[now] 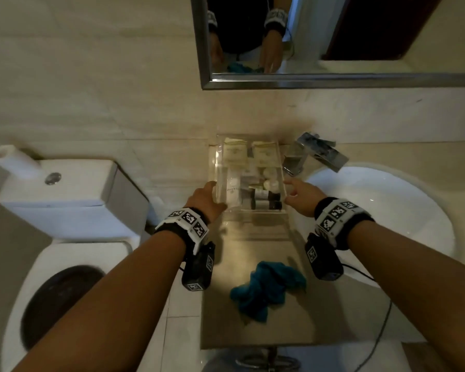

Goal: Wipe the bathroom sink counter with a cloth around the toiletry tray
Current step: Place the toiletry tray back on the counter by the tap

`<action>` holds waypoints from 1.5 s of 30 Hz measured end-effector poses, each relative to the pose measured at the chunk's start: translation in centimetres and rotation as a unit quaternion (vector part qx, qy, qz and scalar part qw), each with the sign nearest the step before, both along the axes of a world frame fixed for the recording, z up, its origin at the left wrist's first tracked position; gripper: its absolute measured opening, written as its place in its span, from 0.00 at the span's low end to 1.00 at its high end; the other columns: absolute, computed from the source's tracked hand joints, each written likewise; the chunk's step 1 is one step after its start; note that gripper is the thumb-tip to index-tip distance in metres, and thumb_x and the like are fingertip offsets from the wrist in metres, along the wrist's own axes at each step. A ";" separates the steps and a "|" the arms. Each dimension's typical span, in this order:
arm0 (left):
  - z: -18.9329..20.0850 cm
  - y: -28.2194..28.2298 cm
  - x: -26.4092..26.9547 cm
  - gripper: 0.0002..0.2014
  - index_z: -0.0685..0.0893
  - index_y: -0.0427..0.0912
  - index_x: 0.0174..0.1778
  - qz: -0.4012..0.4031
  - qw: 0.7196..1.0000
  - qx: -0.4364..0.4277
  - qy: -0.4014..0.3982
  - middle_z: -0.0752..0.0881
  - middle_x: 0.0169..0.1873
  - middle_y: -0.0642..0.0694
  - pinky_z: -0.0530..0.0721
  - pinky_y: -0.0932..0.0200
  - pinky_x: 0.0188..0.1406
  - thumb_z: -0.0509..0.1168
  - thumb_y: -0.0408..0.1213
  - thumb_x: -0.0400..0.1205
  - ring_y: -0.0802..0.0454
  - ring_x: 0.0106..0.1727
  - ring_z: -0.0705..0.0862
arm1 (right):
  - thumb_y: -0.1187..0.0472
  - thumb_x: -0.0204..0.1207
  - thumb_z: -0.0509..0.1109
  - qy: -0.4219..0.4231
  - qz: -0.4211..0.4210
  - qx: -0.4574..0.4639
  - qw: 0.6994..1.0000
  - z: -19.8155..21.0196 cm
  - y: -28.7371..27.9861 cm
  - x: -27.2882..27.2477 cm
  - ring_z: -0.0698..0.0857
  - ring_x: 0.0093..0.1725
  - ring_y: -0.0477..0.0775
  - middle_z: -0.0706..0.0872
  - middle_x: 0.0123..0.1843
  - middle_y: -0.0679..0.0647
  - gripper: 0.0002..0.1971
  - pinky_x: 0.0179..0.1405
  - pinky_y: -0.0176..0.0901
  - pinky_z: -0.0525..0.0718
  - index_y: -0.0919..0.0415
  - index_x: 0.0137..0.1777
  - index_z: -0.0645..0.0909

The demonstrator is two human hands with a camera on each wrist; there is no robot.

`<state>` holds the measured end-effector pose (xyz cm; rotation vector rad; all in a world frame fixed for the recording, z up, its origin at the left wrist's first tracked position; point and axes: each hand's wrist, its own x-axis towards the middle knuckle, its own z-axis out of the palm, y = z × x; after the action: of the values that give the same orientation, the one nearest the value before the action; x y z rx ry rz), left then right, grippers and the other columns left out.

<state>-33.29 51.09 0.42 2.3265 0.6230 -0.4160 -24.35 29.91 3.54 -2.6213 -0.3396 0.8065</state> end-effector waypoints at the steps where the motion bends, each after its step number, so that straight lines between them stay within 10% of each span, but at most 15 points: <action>1: -0.3 0.4 0.7 0.34 0.58 0.46 0.81 0.003 1.000 -0.003 0.003 0.72 0.72 0.34 0.76 0.47 0.67 0.66 0.44 0.81 0.36 0.70 0.75 | 0.59 0.79 0.65 0.002 -0.006 -0.001 1.000 -0.2 0.3 0.6 0.73 0.73 0.62 0.74 0.75 0.62 0.28 0.70 0.48 0.71 0.57 0.78 0.63; 16: -4.5 1.2 8.3 0.44 0.49 0.42 0.83 0.127 0.984 -0.125 0.032 0.70 0.76 0.37 0.74 0.48 0.69 0.71 0.40 0.78 0.38 0.73 0.73 | 0.51 0.80 0.64 0.108 -0.049 0.090 0.989 -5.9 1.8 8.9 0.80 0.65 0.59 0.80 0.69 0.58 0.23 0.66 0.54 0.78 0.51 0.75 0.68; 21: -4.5 1.8 9.4 0.45 0.53 0.42 0.80 0.165 0.968 -0.185 0.040 0.73 0.73 0.36 0.76 0.39 0.69 0.75 0.37 0.74 0.36 0.69 0.77 | 0.57 0.80 0.65 0.182 -0.127 0.190 0.956 -6.7 2.0 9.8 0.80 0.41 0.42 0.81 0.44 0.45 0.11 0.26 0.29 0.79 0.52 0.61 0.75; 28: -4.6 1.9 9.3 0.46 0.53 0.48 0.79 0.180 0.958 -0.223 0.017 0.74 0.71 0.36 0.79 0.35 0.65 0.77 0.36 0.71 0.35 0.67 0.78 | 0.59 0.79 0.66 0.215 -0.139 0.223 0.940 -7.2 2.4 10.2 0.85 0.52 0.52 0.85 0.54 0.52 0.10 0.53 0.51 0.84 0.52 0.59 0.76; 33: -4.5 2.4 9.0 0.45 0.53 0.50 0.77 0.159 0.963 -0.215 0.016 0.76 0.67 0.36 0.84 0.41 0.56 0.77 0.35 0.71 0.37 0.62 0.80 | 0.60 0.77 0.68 0.243 -0.189 0.251 0.918 -7.3 3.2 9.8 0.86 0.51 0.57 0.83 0.59 0.58 0.19 0.30 0.41 0.85 0.57 0.67 0.72; 45: -3.9 1.6 4.4 0.44 0.54 0.49 0.76 0.145 0.959 -0.242 -0.008 0.75 0.56 0.44 0.87 0.50 0.37 0.76 0.29 0.72 0.41 0.55 0.82 | 0.67 0.74 0.69 0.233 -0.223 0.229 0.919 -7.9 1.7 6.3 0.86 0.51 0.68 0.78 0.63 0.65 0.28 0.32 0.53 0.87 0.50 0.70 0.64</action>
<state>-28.86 52.73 -3.47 1.7421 0.7467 -0.3635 -18.04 31.65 -4.35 -1.8872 0.1823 1.0022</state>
